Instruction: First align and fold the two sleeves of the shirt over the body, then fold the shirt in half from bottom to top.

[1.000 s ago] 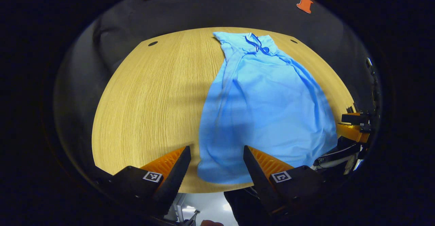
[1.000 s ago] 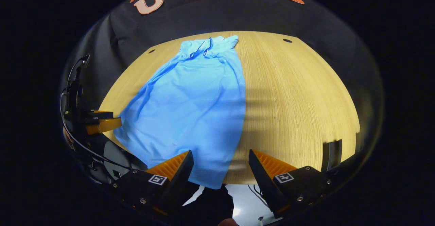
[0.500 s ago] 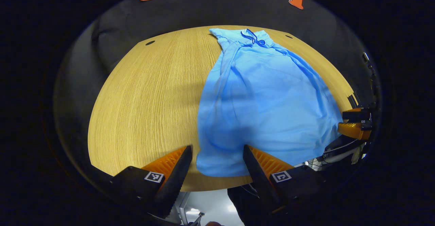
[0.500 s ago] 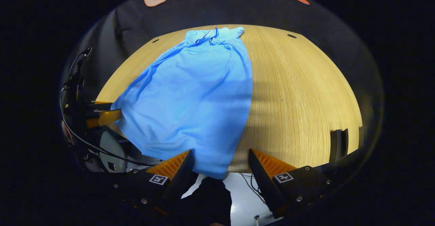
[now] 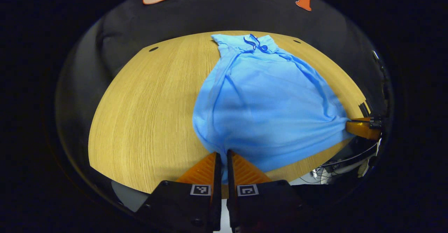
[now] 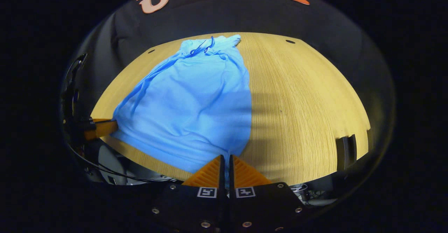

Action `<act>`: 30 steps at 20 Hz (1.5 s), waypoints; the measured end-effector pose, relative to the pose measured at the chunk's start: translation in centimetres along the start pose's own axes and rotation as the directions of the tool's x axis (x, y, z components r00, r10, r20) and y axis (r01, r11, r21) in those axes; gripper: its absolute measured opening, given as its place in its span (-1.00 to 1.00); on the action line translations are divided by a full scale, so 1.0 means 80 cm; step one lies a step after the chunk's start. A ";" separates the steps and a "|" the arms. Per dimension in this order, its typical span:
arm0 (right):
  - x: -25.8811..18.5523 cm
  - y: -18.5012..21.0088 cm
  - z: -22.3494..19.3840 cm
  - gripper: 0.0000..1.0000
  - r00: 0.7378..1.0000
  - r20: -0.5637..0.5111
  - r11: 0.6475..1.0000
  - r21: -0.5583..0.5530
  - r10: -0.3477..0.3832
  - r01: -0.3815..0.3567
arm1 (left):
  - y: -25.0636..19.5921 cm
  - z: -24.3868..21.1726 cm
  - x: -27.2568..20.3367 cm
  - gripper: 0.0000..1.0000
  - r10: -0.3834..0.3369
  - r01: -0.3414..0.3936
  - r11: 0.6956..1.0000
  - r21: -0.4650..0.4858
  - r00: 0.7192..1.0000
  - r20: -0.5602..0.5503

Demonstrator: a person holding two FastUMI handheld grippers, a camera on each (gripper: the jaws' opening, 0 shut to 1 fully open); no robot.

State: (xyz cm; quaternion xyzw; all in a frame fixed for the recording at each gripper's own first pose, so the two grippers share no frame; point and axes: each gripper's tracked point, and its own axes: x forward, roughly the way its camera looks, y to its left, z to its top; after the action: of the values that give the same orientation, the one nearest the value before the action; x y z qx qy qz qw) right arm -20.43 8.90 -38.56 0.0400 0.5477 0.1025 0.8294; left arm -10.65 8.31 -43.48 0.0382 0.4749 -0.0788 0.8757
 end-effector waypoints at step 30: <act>0.029 -0.016 0.364 -0.99 0.943 0.334 0.996 -0.077 -0.010 0.038 | 0.030 0.355 0.031 -0.91 -0.023 0.039 0.998 -0.053 0.957 0.288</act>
State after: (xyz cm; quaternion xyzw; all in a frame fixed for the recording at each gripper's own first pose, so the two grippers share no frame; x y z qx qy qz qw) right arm 7.31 9.48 -29.28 0.0158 0.3954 0.1065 0.9122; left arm 14.57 6.36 -30.07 -0.0065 0.3454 -0.0834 0.9347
